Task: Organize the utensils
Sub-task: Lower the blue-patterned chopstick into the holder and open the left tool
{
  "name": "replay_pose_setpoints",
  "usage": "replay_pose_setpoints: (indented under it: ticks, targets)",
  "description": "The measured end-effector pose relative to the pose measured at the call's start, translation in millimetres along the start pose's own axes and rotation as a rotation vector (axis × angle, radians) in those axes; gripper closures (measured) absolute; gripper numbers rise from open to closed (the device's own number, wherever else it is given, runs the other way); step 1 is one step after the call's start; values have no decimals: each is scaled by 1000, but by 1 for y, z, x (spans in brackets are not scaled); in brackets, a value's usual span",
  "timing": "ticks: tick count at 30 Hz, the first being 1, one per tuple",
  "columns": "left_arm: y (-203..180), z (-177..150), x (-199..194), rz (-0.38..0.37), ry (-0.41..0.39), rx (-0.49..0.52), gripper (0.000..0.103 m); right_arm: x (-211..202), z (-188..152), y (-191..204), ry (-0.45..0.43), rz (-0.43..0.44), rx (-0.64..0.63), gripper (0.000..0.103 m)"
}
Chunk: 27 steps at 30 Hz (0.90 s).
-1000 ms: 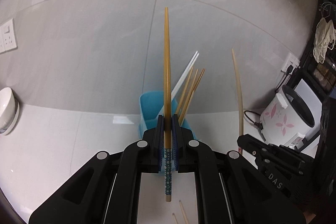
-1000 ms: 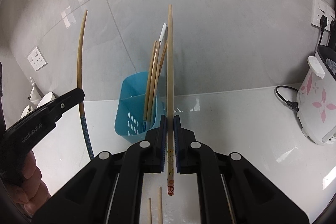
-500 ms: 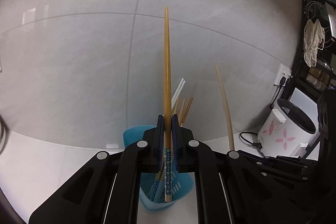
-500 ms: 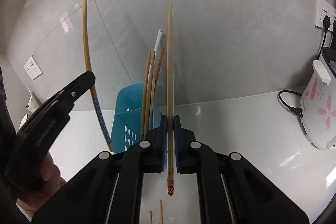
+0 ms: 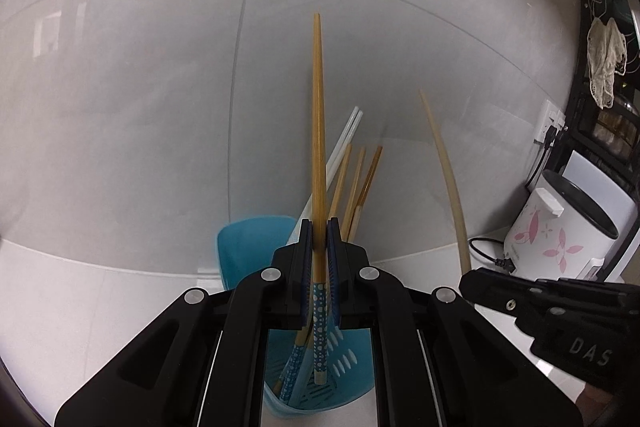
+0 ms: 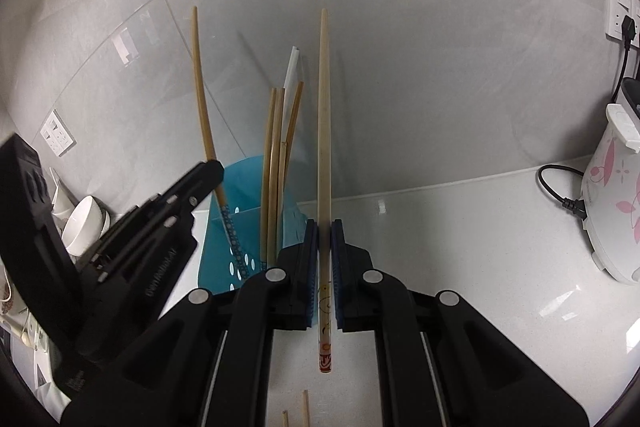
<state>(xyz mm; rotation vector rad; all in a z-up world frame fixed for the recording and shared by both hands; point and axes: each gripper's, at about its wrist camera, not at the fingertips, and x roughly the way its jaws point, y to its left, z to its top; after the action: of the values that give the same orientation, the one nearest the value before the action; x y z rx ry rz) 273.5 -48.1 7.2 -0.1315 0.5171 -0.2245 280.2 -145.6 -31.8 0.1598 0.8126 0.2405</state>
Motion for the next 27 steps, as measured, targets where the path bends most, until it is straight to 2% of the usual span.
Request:
replay_pose_setpoints:
  ticks: [14, 27]
  targets:
    - [3, -14, 8, 4, 48, 37, 96, -3, 1, 1, 1, 1, -3, 97]
    - [3, -19, 0, 33, 112, 81, 94, -4, 1, 2, 5, 7, -6, 97]
